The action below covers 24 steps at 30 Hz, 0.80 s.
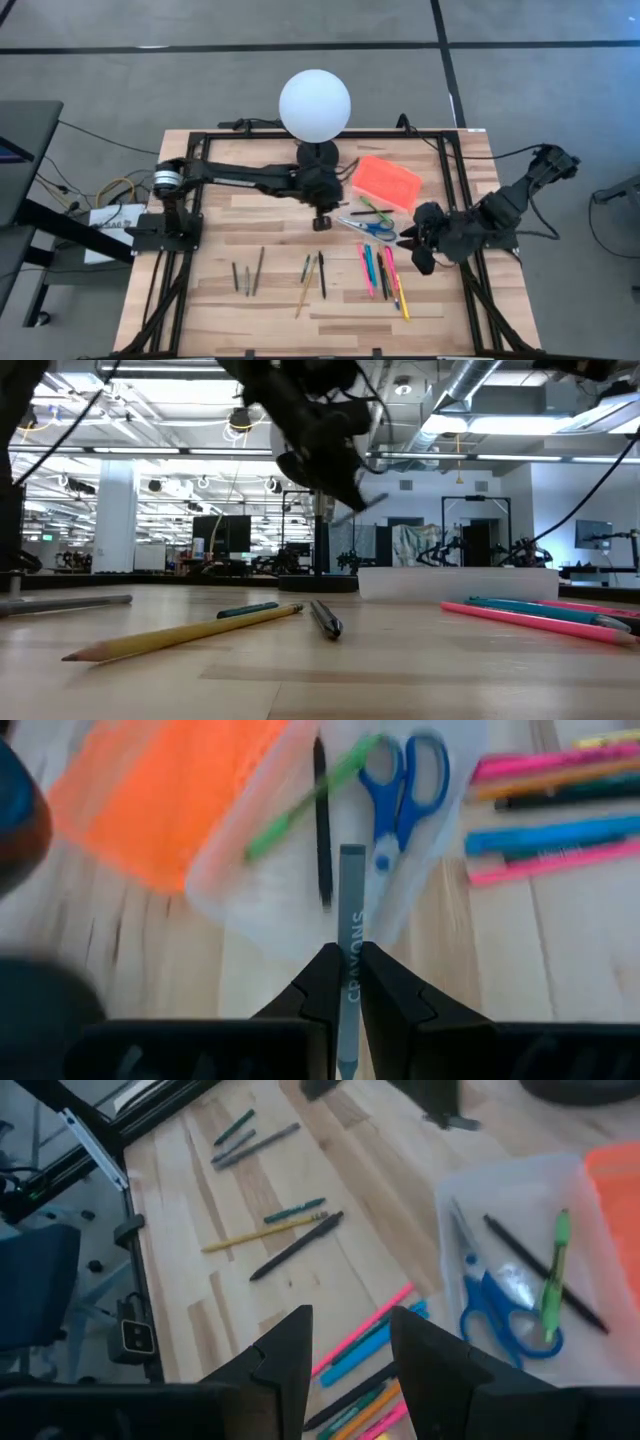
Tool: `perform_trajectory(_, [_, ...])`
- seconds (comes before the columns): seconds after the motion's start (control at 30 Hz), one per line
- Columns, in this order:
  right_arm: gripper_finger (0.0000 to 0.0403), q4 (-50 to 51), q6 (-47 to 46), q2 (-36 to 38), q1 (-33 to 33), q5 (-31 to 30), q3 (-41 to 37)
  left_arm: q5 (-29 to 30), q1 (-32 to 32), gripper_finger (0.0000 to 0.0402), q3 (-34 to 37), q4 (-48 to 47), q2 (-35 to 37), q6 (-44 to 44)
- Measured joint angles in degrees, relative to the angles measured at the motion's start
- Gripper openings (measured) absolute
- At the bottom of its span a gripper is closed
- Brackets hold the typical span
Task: Pick & place school supplies into a supply box
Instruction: Put the gray crayon into the orange supply box
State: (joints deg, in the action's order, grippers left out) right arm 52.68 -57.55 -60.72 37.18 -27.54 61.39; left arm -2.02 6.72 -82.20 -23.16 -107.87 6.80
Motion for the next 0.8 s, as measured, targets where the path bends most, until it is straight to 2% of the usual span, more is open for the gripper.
perform_trajectory(0.23, [0.0127,3.1,-12.9,-4.7,5.9,-1.3,0.0,-2.9,0.0,0.0021,-13.3,-2.3,-10.4,5.7])
perform_trajectory(0.37, [0.0127,5.2,-21.2,-8.1,9.0,-1.1,0.0,-3.3,0.0,0.0021,-18.6,-4.2,-14.5,7.8])
perform_trajectory(0.57, [0.0127,6.0,-31.6,-12.3,12.9,-0.9,0.0,-0.7,0.0,0.0026,-22.2,-7.9,-17.9,9.3])
perform_trajectory(0.67, [0.0127,6.0,-35.1,-13.9,14.3,-0.9,0.0,1.9,0.0,0.0036,-22.3,-8.9,-18.5,9.3])
perform_trajectory(0.8, [0.0127,6.0,-38.4,-15.3,15.4,-0.9,0.0,2.4,0.0,0.0054,-22.4,-9.7,-18.8,10.3])
